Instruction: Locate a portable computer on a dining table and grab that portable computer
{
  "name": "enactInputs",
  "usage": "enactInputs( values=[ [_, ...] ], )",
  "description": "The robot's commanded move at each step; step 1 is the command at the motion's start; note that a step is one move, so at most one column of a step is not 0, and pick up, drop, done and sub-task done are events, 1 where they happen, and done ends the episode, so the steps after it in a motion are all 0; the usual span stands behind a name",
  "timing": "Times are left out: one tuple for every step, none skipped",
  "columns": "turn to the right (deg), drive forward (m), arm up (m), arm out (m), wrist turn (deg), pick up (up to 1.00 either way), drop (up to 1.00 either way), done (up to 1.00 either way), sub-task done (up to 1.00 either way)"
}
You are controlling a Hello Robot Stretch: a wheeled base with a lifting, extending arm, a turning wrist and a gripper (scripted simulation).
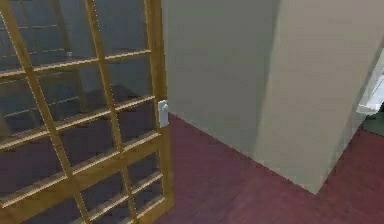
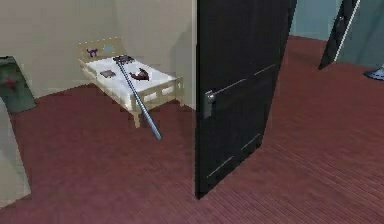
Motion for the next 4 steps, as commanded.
enactInputs(
  values=[
    [15.0,0.00,0.00,0.00,0.0,0.00,0.00,0.00,0.00],
    [0.0,1.00,0.00,0.00,0.0,0.00,0.00,0.00,0.00],
    [-24.0,0.00,0.00,0.00,0.0,0.00,0.00,0.00,0.00],
    [0.0,0.25,0.00,0.00,0.0,0.00,0.00,0.00,0.00]
  ],
)
